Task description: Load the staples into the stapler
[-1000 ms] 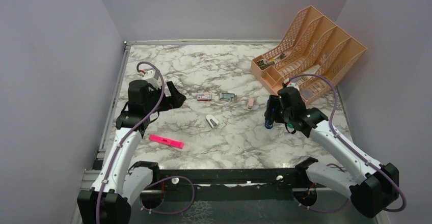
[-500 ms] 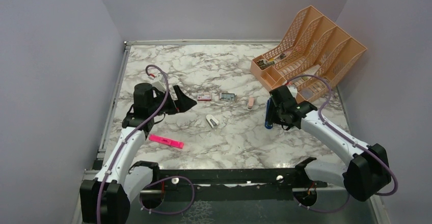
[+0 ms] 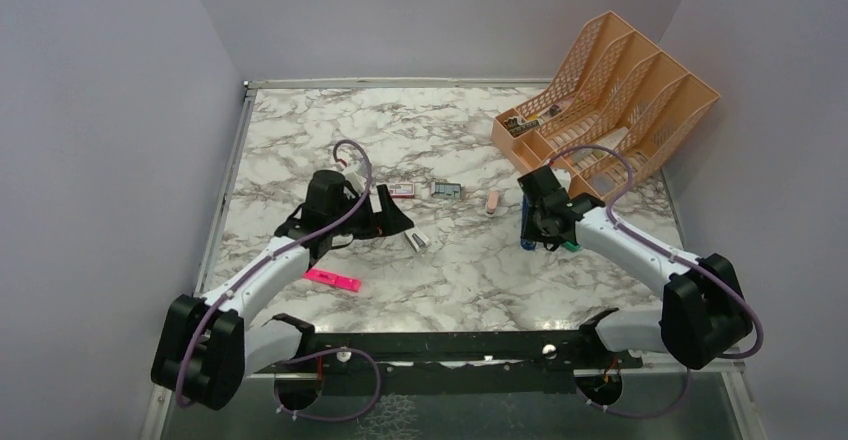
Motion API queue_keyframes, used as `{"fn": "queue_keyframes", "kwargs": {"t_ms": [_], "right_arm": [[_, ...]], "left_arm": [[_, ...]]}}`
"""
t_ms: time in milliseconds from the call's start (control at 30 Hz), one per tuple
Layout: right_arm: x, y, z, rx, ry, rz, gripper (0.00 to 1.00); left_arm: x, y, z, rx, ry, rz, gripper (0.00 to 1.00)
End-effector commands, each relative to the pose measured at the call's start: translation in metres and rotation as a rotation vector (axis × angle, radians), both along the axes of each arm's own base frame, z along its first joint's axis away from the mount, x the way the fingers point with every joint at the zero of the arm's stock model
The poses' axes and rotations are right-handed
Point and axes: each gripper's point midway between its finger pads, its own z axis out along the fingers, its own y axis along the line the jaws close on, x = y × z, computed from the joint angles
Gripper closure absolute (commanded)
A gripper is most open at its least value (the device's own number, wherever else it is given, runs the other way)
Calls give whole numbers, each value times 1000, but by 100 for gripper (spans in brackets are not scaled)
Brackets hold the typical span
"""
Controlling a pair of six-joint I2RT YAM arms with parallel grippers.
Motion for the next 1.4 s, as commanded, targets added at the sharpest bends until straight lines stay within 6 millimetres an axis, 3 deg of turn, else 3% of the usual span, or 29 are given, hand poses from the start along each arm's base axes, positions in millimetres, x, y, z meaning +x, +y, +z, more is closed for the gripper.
{"fn": "queue_keyframes", "kwargs": {"t_ms": [0,133,267,500,600,867,1033,1367], "right_arm": [[3,6,-6,14,-2,32,77],[-7,13,0,87,-6,43,85],[-28,29,10,233,6,62,90],[-52,39,21,383,4,30,90],[-60,45,22,430,25,33,90],[-71,55,22,529,51,5,97],[-75,62,23,593,56,0,97],[-75,71,27,651,55,12,97]], "left_arm": [[21,-26,12,-7,-43,30,13],[22,-60,13,-47,-17,28,14],[5,-110,7,-116,31,-19,15],[-29,-188,-27,-57,55,-120,26],[-36,-198,-44,-48,59,-121,35],[-50,-219,-62,-81,60,-165,40],[-48,-230,-65,-88,56,-187,61],[-59,-235,-78,-76,85,-250,64]]}}
